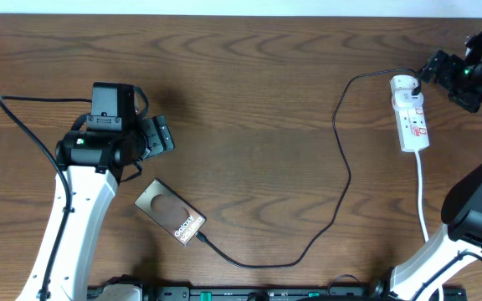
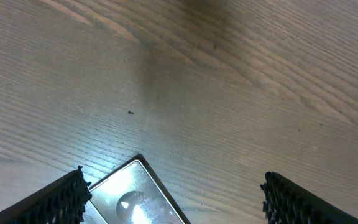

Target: Plug charger to phone and switch on socket

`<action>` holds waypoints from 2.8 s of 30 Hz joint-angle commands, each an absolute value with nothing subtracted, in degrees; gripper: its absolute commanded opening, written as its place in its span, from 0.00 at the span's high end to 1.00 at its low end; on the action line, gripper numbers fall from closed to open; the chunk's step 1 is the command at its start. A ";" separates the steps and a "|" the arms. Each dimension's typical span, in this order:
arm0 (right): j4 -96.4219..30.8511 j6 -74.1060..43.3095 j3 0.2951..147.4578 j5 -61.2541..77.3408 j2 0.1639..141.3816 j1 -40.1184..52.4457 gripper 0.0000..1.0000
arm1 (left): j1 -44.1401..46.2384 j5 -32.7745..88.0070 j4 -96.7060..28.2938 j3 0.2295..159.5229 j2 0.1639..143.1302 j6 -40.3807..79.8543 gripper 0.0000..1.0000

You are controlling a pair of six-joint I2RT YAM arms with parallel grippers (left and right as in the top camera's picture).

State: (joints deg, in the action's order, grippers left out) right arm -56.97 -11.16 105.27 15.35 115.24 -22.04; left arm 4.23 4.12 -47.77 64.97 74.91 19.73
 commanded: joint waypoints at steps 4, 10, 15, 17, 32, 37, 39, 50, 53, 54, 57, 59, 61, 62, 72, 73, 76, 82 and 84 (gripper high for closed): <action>-57.01 -11.97 105.58 14.92 115.20 -22.04 0.01 | 4.36 3.38 -47.97 65.80 75.24 20.27 0.12; -57.01 -11.97 105.58 14.92 115.20 -22.04 0.01 | 3.90 3.38 -47.94 65.80 75.22 20.27 0.12; -57.01 -11.97 105.58 14.92 115.20 -22.04 0.01 | 3.95 3.31 -54.89 65.45 70.54 20.23 0.12; -57.04 -11.97 105.58 14.92 115.20 -22.04 0.01 | 3.95 3.31 -55.53 64.36 67.57 20.23 0.12; -57.04 -11.97 105.58 14.90 115.20 -22.04 0.01 | 9.56 -1.06 -6.17 24.18 25.47 16.08 0.12; -57.04 -11.97 105.58 14.90 115.20 -22.04 0.01 | 9.56 -0.43 12.29 10.50 14.72 7.99 0.12; -57.04 -11.97 105.58 14.92 115.20 -22.04 0.01 | 9.56 0.32 12.95 7.57 11.00 4.40 0.12; -57.04 -11.97 105.58 14.90 115.20 -22.04 0.01 | 6.61 11.51 -1.65 0.23 0.05 -5.52 0.12; -57.04 -11.97 105.58 14.90 115.20 -22.04 0.01 | 5.76 9.58 -3.44 0.23 0.05 -5.10 0.12; -57.01 -11.97 105.58 14.90 115.20 -22.04 0.01 | 5.37 8.91 -3.44 0.23 0.05 -4.75 0.12; -57.01 -11.97 105.58 14.92 115.20 -22.04 0.01 | 3.49 2.33 -4.12 0.23 0.05 3.09 0.12; -57.04 -11.97 105.58 14.90 115.20 -22.04 0.01 | 2.33 -0.34 -4.27 0.23 0.05 4.82 0.12; -57.01 -11.97 105.58 14.90 115.20 -22.04 0.01 | 1.06 -0.69 -4.29 0.23 0.05 4.56 0.12; -57.04 -11.97 105.58 14.90 115.20 -22.04 0.01 | 0.40 -0.67 -4.29 0.23 0.05 4.56 0.12; -57.01 -11.97 105.58 14.90 115.20 -22.04 0.01 | -0.73 -0.67 -4.23 0.23 0.23 4.38 0.12; -57.01 -11.97 105.58 14.90 115.20 -22.04 0.01 | -0.73 -0.67 -4.23 0.23 0.25 4.38 0.12; -57.01 -11.97 105.58 14.90 115.20 -22.04 0.01 | -0.73 -0.67 -4.23 0.23 0.25 4.38 0.12; -57.04 -11.97 105.58 14.90 115.20 -22.04 0.01 | -0.73 -0.67 -4.23 0.23 0.25 4.38 0.12; -57.04 -11.97 105.58 14.92 115.20 -22.04 0.01 | -0.73 -0.67 -4.23 0.23 0.25 4.38 0.12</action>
